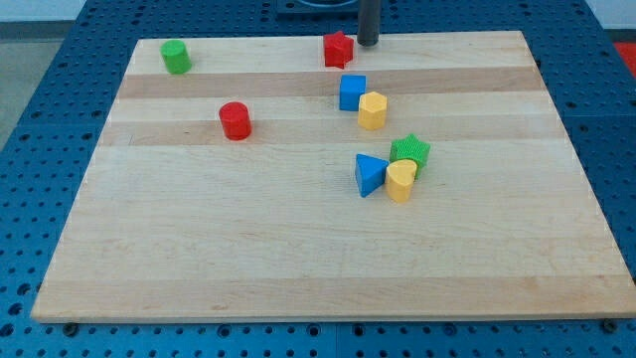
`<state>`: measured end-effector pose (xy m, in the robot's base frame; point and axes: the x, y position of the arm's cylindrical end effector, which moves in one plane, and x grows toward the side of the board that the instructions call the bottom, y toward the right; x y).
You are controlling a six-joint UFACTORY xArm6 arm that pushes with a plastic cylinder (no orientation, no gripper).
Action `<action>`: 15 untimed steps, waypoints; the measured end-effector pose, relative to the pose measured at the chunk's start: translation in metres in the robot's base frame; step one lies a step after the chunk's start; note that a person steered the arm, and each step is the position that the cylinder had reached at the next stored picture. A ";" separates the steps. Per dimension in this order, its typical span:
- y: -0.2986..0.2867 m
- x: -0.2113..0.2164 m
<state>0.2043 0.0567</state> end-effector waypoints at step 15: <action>-0.016 0.025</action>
<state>0.2297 0.0409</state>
